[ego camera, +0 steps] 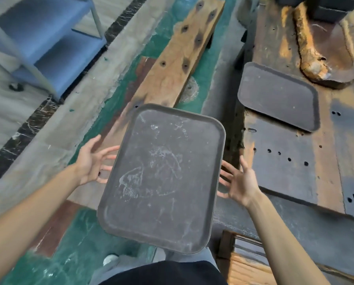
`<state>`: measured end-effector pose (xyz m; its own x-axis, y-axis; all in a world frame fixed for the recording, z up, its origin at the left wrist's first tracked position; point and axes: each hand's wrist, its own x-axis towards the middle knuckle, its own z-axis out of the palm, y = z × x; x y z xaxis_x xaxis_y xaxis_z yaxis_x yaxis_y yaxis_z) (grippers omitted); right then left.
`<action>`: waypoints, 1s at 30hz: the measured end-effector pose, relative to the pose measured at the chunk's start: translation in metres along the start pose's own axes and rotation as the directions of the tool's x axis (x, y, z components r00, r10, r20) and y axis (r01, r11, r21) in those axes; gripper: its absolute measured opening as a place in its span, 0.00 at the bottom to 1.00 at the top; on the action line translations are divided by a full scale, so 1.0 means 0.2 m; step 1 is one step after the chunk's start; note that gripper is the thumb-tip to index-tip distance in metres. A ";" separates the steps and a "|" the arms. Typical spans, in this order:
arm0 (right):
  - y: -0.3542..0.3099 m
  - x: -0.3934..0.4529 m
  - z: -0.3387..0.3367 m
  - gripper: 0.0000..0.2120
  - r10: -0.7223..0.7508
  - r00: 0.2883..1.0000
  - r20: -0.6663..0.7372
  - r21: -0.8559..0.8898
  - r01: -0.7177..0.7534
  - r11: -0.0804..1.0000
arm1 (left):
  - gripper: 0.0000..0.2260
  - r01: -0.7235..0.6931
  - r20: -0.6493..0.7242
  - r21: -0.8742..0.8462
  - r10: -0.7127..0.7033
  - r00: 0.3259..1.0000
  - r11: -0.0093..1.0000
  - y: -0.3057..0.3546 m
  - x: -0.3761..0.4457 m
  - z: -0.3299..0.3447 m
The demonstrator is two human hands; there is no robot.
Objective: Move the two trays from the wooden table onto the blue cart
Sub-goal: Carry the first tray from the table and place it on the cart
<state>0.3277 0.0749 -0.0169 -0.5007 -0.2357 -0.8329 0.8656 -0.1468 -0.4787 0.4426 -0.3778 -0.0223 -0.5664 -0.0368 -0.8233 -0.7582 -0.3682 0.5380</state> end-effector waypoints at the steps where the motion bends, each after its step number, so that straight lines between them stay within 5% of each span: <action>1: 0.04 0.01 0.08 0.34 0.005 1.000 0.001 -0.037 -0.005 0.999 | 0.36 -0.010 -0.018 -0.030 0.010 1.000 1.000 -0.06 -0.06 -0.08; 17: 0.86 -0.11 1.53 0.30 0.061 0.993 0.098 -0.431 -0.013 0.902 | 0.37 -0.223 -0.326 -0.329 0.111 0.939 0.918 -0.86 -1.08 -1.38; 30: 1.11 -0.06 2.43 0.30 0.137 0.957 0.256 -0.543 0.025 0.840 | 0.32 -0.360 -0.514 -0.372 0.133 0.847 0.855 -0.93 -1.45 -2.04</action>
<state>0.5207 -0.4221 0.0213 -0.3626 -0.4918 -0.7916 0.7194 0.3923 -0.5732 0.8794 -0.6776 0.0436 -0.4149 -0.5578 -0.7188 -0.3245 -0.6473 0.6897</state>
